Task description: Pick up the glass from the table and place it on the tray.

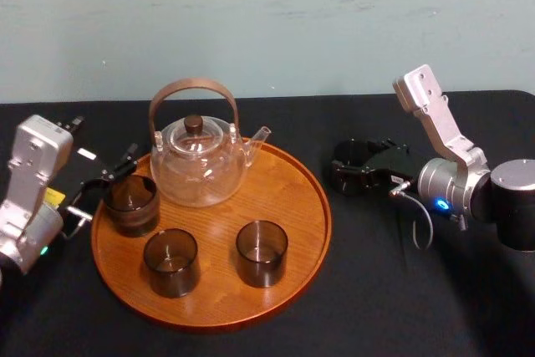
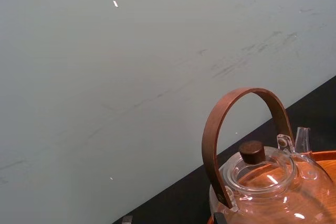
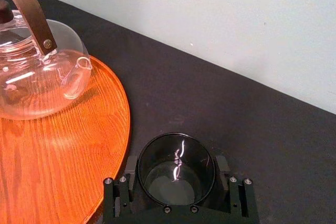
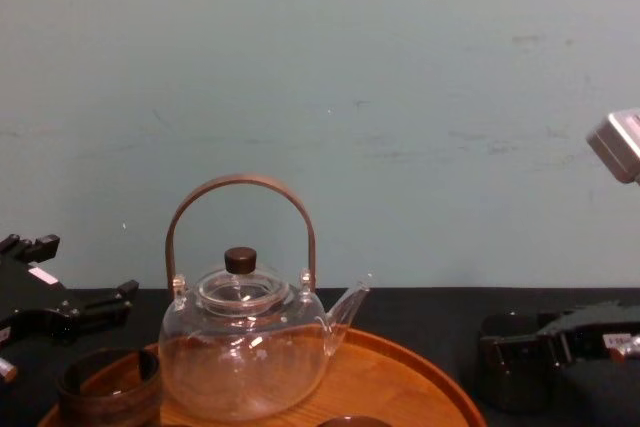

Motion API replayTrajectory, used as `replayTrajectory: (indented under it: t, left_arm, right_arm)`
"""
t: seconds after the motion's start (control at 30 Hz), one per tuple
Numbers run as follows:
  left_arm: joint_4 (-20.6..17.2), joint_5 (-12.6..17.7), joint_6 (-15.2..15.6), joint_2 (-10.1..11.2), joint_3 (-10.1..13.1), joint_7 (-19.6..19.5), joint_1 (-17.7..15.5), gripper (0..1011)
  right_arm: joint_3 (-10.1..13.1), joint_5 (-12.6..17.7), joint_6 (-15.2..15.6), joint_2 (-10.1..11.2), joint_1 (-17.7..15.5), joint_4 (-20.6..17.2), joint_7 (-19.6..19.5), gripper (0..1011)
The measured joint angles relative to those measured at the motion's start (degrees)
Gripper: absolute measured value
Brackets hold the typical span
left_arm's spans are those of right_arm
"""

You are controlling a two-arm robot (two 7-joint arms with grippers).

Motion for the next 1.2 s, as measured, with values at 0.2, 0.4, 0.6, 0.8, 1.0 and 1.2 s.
replayTrajectory:
  t: [0.2, 0.4, 0.6, 0.8, 1.0, 1.2]
  left_arm:
    - [0.0, 0.0, 0.0, 0.0, 0.0, 0.0, 0.0, 1001]
    - [0.0, 0.0, 0.0, 0.0, 0.0, 0.0, 0.0, 1001]
    - [0.0, 0.0, 0.0, 0.0, 0.0, 0.0, 0.0, 1002]
    - [0.0, 0.0, 0.0, 0.0, 0.0, 0.0, 0.0, 1001]
    - [0.0, 0.0, 0.0, 0.0, 0.0, 0.0, 0.0, 1001]
    - [0.0, 0.0, 0.0, 0.0, 0.0, 0.0, 0.0, 1001]
  right_arm:
    - [0.0, 0.0, 0.0, 0.0, 0.0, 0.0, 0.0, 898]
    - [0.0, 0.1, 0.0, 0.0, 0.0, 0.0, 0.0, 898]
    - [0.5, 0.7, 0.0, 0.8, -0.9, -1.7, 1.1, 899]
    - [1.5, 2.1, 0.0, 2.4, -2.7, -6.2, 2.3, 898]
    - [1.9, 3.3, -0.5, 3.8, -3.5, -10.1, 3.2, 898]
    - [1.2, 4.1, -1.4, 4.6, -3.4, -13.1, 3.9, 898]
